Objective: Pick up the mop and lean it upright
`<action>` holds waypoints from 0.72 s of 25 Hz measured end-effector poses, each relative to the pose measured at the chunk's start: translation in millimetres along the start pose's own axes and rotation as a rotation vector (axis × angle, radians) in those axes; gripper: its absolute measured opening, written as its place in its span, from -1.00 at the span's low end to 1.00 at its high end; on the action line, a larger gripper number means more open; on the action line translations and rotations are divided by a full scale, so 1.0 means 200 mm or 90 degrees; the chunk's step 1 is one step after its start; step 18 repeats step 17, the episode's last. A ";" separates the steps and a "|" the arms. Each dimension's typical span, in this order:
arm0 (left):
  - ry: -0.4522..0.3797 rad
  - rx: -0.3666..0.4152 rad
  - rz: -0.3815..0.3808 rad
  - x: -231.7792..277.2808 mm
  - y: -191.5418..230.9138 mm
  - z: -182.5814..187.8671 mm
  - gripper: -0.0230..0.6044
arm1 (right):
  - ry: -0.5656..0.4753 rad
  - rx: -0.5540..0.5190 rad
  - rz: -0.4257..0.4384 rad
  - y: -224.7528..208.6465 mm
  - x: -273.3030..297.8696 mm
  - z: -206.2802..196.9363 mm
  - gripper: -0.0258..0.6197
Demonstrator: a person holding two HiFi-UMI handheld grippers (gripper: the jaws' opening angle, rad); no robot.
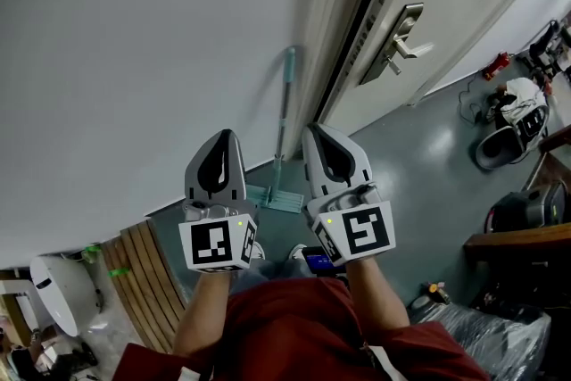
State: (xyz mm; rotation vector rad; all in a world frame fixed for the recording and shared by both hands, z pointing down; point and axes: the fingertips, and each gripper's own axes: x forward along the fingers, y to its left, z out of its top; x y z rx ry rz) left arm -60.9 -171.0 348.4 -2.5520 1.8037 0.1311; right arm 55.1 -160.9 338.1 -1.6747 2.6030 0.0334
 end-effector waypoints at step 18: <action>0.003 -0.005 -0.006 -0.01 0.02 0.02 -0.88 | 0.009 -0.001 -0.031 -0.04 -0.01 -0.02 -0.87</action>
